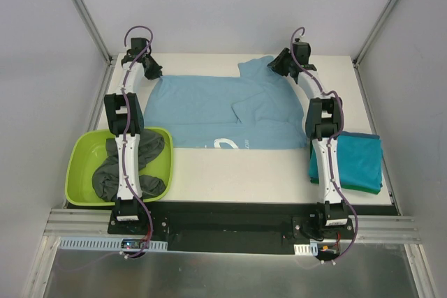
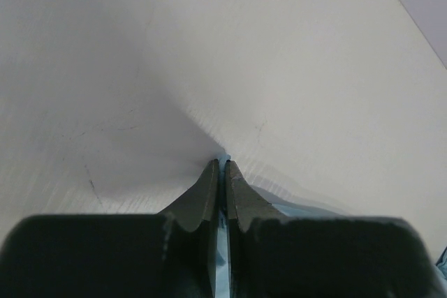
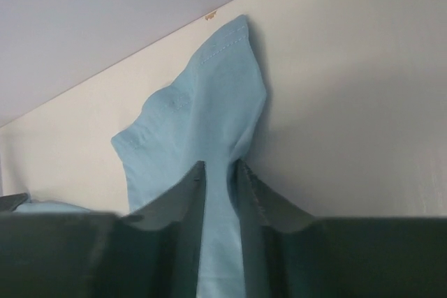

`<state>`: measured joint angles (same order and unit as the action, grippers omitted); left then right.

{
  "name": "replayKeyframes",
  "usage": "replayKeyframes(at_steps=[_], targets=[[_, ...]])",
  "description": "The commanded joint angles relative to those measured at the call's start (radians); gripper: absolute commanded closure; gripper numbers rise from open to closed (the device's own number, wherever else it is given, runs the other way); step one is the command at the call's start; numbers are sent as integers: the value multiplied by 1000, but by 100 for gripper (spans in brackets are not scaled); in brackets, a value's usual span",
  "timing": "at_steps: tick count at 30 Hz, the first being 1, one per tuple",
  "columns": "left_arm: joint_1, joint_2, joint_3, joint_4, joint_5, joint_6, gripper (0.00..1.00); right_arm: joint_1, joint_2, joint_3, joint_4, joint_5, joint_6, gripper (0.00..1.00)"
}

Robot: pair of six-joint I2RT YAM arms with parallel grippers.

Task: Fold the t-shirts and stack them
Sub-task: Grap the side of the flattened tshirt furthest away from the robot with both arms

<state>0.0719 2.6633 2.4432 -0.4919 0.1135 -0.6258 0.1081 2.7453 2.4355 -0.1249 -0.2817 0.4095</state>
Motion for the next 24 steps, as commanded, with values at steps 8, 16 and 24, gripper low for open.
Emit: replayKeyframes(at_steps=[8,16,24], targets=[[23,-5,-44,10,77,-28,100,-12,-9,31,16,-7,5,99],[31,-26,-79,41,166,18,100,-15,-107,-33,30,-57,-93,100],[29,-149,-190,69,213,70,100,-7,-349,-321,152,-94,-260,100]])
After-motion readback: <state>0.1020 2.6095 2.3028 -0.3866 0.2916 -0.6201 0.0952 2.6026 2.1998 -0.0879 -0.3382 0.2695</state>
